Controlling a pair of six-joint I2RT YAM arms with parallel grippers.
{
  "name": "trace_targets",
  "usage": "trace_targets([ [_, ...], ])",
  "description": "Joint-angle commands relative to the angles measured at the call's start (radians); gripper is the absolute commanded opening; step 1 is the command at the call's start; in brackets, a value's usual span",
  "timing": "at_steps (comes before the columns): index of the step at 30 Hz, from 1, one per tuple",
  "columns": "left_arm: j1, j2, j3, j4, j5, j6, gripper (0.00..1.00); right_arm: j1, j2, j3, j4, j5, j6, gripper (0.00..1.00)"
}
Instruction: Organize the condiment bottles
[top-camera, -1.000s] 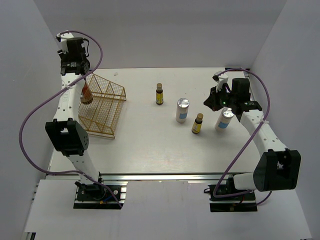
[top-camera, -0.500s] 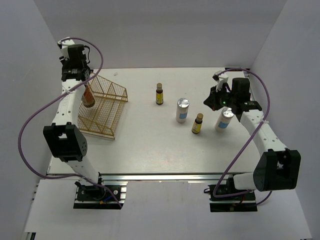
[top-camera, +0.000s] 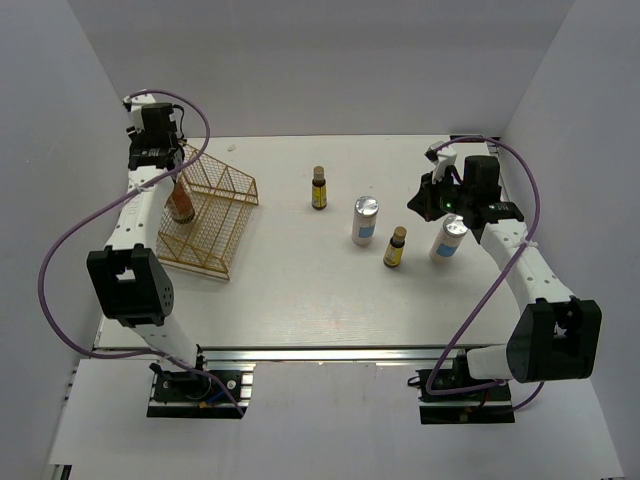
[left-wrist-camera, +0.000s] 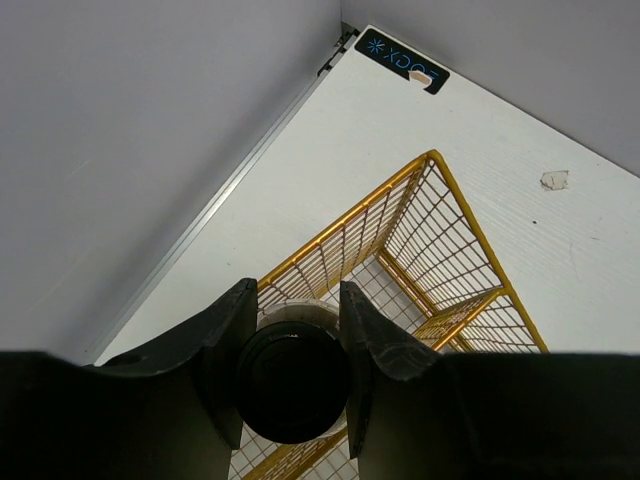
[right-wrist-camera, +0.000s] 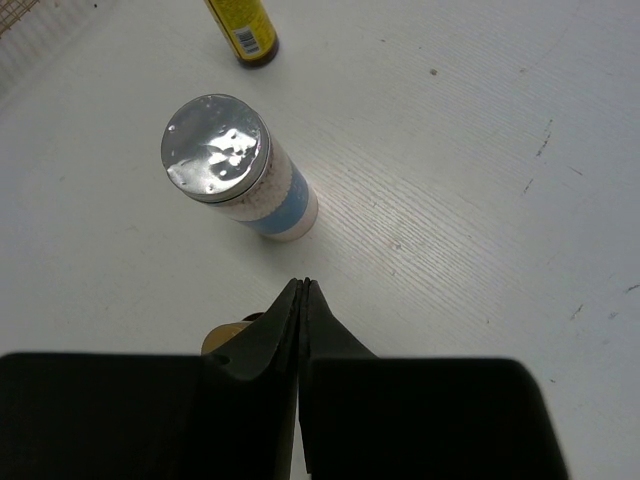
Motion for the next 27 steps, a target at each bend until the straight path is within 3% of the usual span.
trace_targets([
  [1,-0.002,-0.120,-0.008,0.089,0.016,-0.014,0.00,0.000,-0.015,-0.002,0.028,0.009,-0.014,0.00],
  [5,-0.001,-0.138,-0.041,0.092,0.014,-0.020,0.07,0.002,-0.018,-0.004,0.024,0.010,-0.016,0.00],
  [12,-0.002,-0.187,-0.104,0.106,0.019,-0.028,0.66,0.002,-0.018,-0.003,0.021,0.010,-0.022,0.01],
  [15,-0.001,-0.211,-0.129,0.108,0.020,-0.031,0.77,0.000,-0.016,-0.001,0.020,0.009,-0.027,0.05],
  [19,-0.001,-0.239,-0.155,0.106,0.016,-0.032,0.89,0.000,-0.016,0.002,0.012,0.004,-0.030,0.19],
  [23,0.000,-0.264,-0.149,0.086,0.013,-0.028,0.93,0.002,-0.021,0.004,0.005,-0.004,-0.042,0.33],
  [26,-0.001,-0.294,-0.132,0.074,0.019,-0.020,0.95,0.000,-0.023,0.010,-0.005,-0.019,-0.053,0.55],
  [27,-0.002,-0.302,-0.111,0.059,0.022,-0.020,0.96,0.000,-0.023,0.013,-0.017,-0.025,-0.062,0.71],
])
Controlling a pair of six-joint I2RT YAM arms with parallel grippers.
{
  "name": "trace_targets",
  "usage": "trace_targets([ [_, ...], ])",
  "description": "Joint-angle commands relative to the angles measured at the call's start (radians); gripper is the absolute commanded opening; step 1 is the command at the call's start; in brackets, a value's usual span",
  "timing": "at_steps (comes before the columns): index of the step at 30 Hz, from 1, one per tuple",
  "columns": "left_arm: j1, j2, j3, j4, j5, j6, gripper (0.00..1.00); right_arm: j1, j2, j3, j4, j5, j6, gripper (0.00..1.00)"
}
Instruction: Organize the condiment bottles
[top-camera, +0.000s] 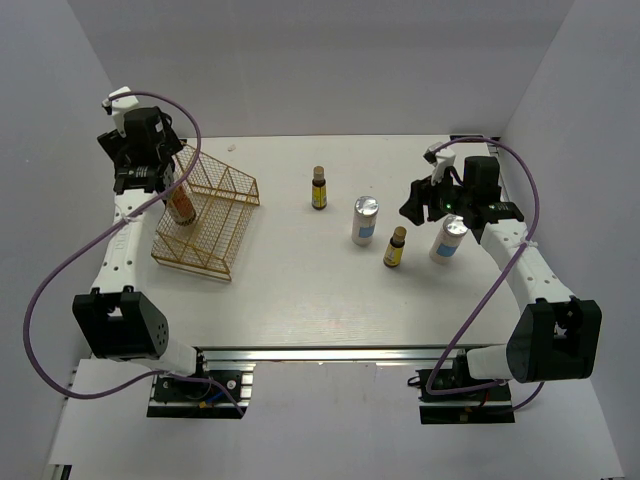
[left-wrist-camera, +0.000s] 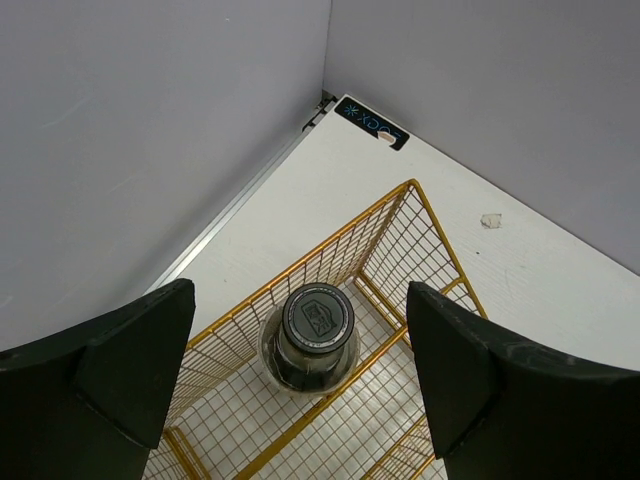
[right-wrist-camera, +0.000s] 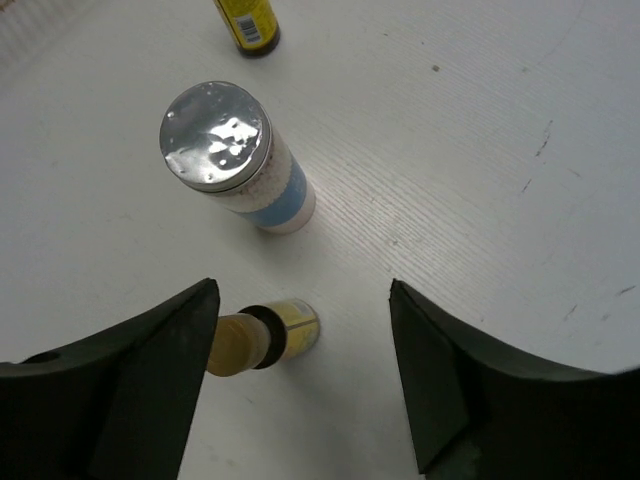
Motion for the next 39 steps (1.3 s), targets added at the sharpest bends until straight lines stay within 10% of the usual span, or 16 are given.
trace_targets([
  [1,-0.002,-0.082,0.046,-0.034,0.010,0.003,0.96,0.000,-0.023,0.018,-0.007,-0.028,-0.036,0.77],
  [9,-0.002,-0.177,0.145,-0.117,0.170,-0.018,0.94,0.000,-0.029,0.044,-0.009,-0.061,-0.047,0.89],
  [12,-0.002,-0.189,0.175,-0.134,0.376,-0.041,0.67,0.000,-0.029,0.055,-0.009,-0.064,-0.048,0.81],
  [13,-0.002,-0.182,0.182,-0.142,0.441,-0.056,0.44,0.000,-0.029,0.064,-0.009,-0.067,-0.047,0.79],
  [16,-0.025,-0.137,0.225,-0.174,0.665,-0.095,0.30,0.000,-0.029,0.084,-0.020,-0.078,-0.044,0.68],
  [21,-0.195,-0.085,0.259,-0.182,0.736,-0.105,0.65,0.000,-0.032,0.113,-0.046,-0.087,-0.042,0.58],
  [24,-0.335,-0.021,0.256,-0.183,0.728,-0.115,0.80,0.000,-0.033,0.124,-0.066,-0.110,-0.048,0.68],
  [32,-0.510,0.230,0.257,-0.162,0.659,-0.121,0.88,0.000,-0.090,0.075,-0.090,-0.151,-0.108,0.81],
  [39,-0.558,0.410,0.431,-0.214,0.665,-0.070,0.88,0.000,-0.124,0.055,-0.087,-0.104,-0.102,0.64],
])
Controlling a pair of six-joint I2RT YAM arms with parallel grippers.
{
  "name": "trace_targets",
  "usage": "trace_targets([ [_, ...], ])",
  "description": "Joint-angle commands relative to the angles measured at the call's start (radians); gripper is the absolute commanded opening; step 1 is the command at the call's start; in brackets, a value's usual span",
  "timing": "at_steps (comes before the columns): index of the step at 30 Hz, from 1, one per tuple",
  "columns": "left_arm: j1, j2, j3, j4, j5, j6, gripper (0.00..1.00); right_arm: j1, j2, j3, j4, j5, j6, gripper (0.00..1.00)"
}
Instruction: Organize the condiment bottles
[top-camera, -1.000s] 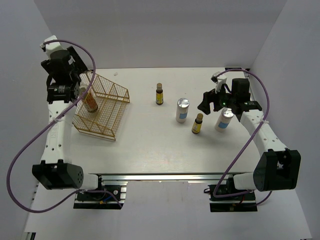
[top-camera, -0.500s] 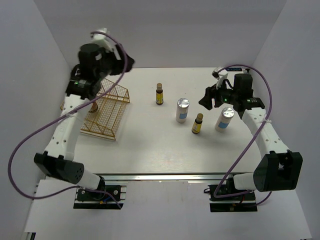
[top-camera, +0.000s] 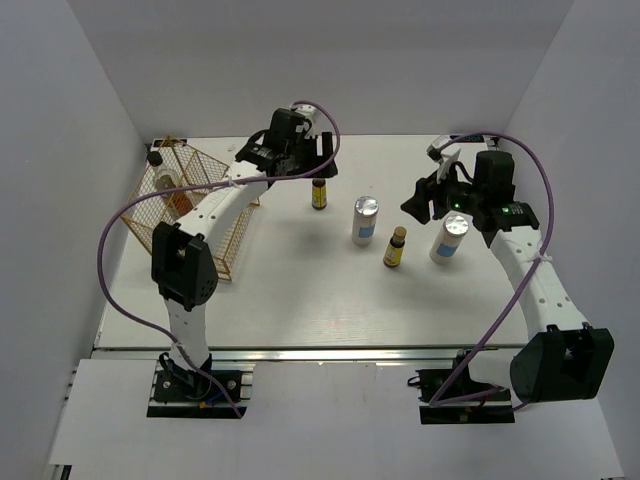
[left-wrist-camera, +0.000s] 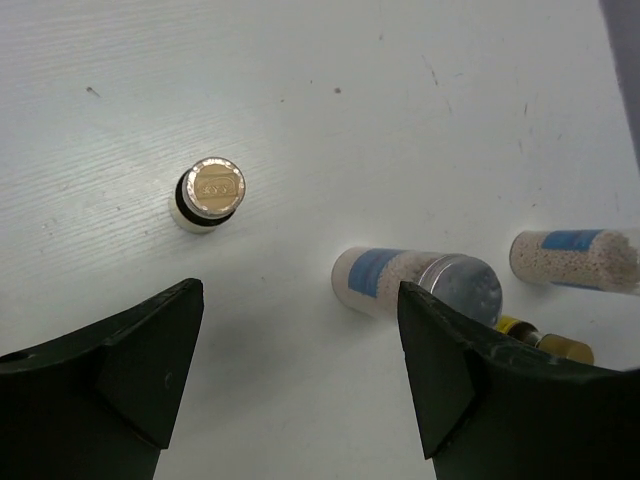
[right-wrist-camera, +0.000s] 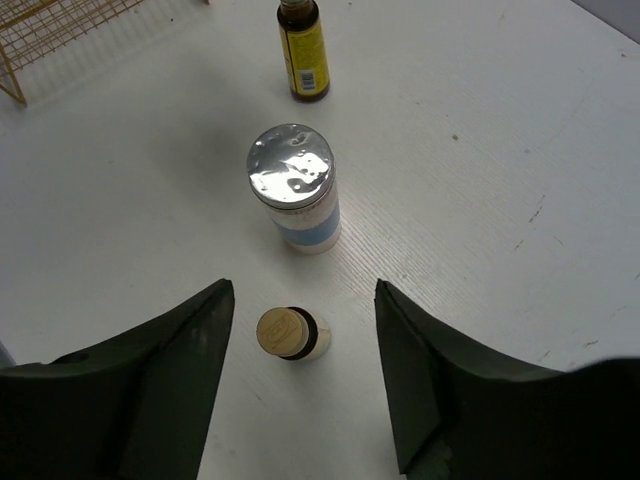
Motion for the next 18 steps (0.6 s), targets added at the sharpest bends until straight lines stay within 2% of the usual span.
trace_targets([
  [1,-0.030,-0.026,0.061,-0.010,0.027,0.031,0.88,0.000,-0.036,-0.017,0.008,0.019,0.000,0.62],
  [4,-0.061,-0.013,0.055,-0.019,0.087,0.034,0.88,0.002,-0.045,-0.031,0.017,0.052,0.017,0.62],
  [5,-0.070,-0.011,0.052,-0.029,0.100,0.031,0.89,0.000,-0.045,-0.032,0.019,0.063,0.031,0.69],
  [8,-0.104,-0.011,0.038,-0.036,0.155,0.012,0.90,-0.002,-0.042,-0.039,0.023,0.094,0.045,0.82],
  [18,-0.201,0.029,0.027,0.014,0.164,-0.005,0.95,-0.020,-0.027,-0.039,0.026,0.091,0.072,0.83],
])
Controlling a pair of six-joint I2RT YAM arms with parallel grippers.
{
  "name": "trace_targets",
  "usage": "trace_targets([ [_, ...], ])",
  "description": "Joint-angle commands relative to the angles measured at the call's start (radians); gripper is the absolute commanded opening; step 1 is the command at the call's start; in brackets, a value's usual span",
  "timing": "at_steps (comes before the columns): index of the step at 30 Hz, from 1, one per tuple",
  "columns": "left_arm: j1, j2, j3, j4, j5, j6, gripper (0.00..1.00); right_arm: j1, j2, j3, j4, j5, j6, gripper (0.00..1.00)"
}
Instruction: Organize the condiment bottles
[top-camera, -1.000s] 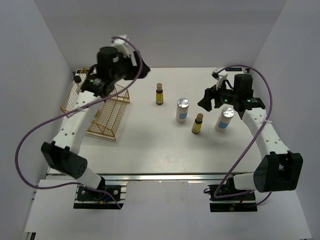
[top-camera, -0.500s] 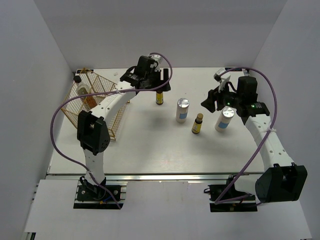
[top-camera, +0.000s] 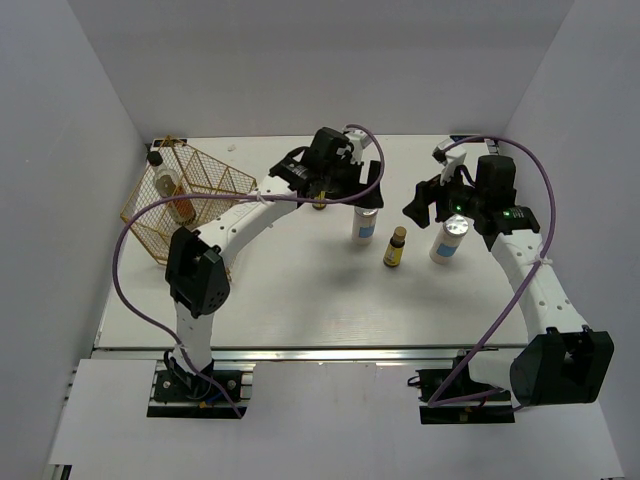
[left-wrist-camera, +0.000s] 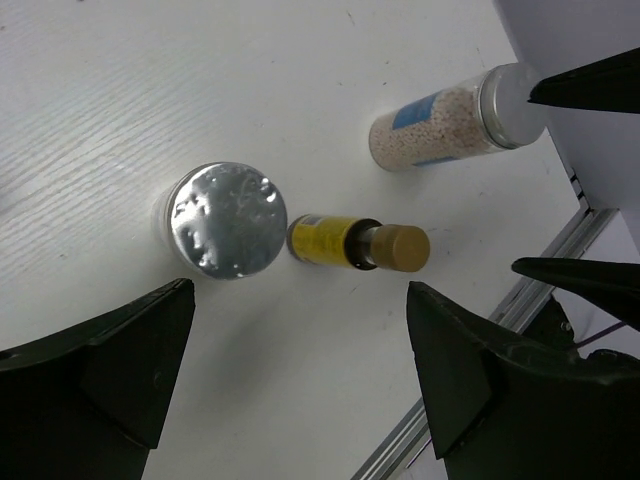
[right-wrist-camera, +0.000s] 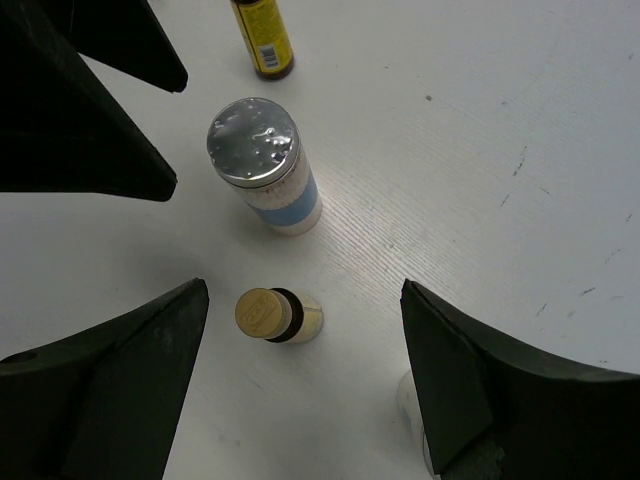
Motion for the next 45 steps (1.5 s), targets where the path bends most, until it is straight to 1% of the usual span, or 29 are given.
trace_targets([
  [1,-0.011,0.000,0.020,0.042,-0.004,0.002,0.96,-0.005,-0.006,0.000,0.023,0.002,0.016,0.83],
  [6,-0.044,0.076,0.103,-0.025,-0.065,0.046,0.98,-0.005,-0.023,-0.012,0.025,0.002,0.014,0.83],
  [9,-0.067,0.115,0.135,-0.065,-0.167,0.055,0.98,-0.008,-0.034,-0.020,0.029,0.001,0.019,0.83],
  [14,-0.086,0.136,0.132,-0.059,-0.283,0.063,0.98,-0.010,-0.054,-0.030,0.032,0.007,0.017,0.83],
  [16,-0.086,0.147,0.137,-0.054,-0.293,0.066,0.98,-0.012,-0.057,-0.033,0.032,0.009,0.017,0.83],
  [22,-0.101,0.178,0.159,-0.065,-0.328,0.085,0.93,-0.015,-0.060,-0.038,0.034,0.007,0.017,0.83],
  [27,-0.114,0.190,0.160,-0.065,-0.380,0.085,0.84,-0.016,-0.058,-0.040,0.035,0.005,0.019,0.83],
  [29,-0.118,0.202,0.165,-0.067,-0.397,0.088,0.78,-0.016,-0.058,-0.041,0.035,0.005,0.019,0.83],
  [30,-0.118,0.207,0.174,-0.073,-0.398,0.088,0.72,-0.016,-0.058,-0.041,0.035,0.005,0.019,0.83],
  [32,-0.124,0.210,0.174,-0.074,-0.408,0.088,0.67,-0.016,-0.060,-0.041,0.035,0.007,0.017,0.83],
  [33,-0.126,0.208,0.174,-0.077,-0.412,0.086,0.59,-0.016,-0.060,-0.041,0.035,0.009,0.019,0.83],
  [35,-0.129,0.201,0.177,-0.082,-0.418,0.086,0.49,-0.018,-0.062,-0.043,0.034,0.009,0.019,0.82],
  [36,-0.130,0.193,0.186,-0.082,-0.418,0.088,0.42,-0.018,-0.063,-0.043,0.032,0.009,0.019,0.81],
  [37,-0.130,0.186,0.192,-0.081,-0.415,0.089,0.26,-0.018,-0.065,-0.044,0.032,0.007,0.016,0.80],
  [39,-0.130,0.153,0.208,-0.082,-0.386,0.092,0.13,-0.018,-0.069,-0.049,0.034,0.009,0.014,0.76],
  [40,-0.132,0.141,0.224,-0.085,-0.374,0.097,0.02,-0.018,-0.071,-0.050,0.035,0.010,0.014,0.71],
  [42,-0.132,0.085,0.229,-0.099,-0.388,0.097,0.00,-0.018,-0.074,-0.052,0.037,0.018,0.017,0.65],
  [43,-0.132,0.063,0.219,-0.100,-0.403,0.098,0.00,-0.018,-0.077,-0.056,0.042,0.018,0.017,0.57],
  [44,-0.130,0.037,0.211,-0.108,-0.424,0.097,0.00,-0.018,-0.080,-0.059,0.046,0.018,0.017,0.52],
  [45,-0.129,0.014,0.205,-0.111,-0.478,0.095,0.00,-0.018,-0.081,-0.064,0.048,0.018,0.019,0.48],
])
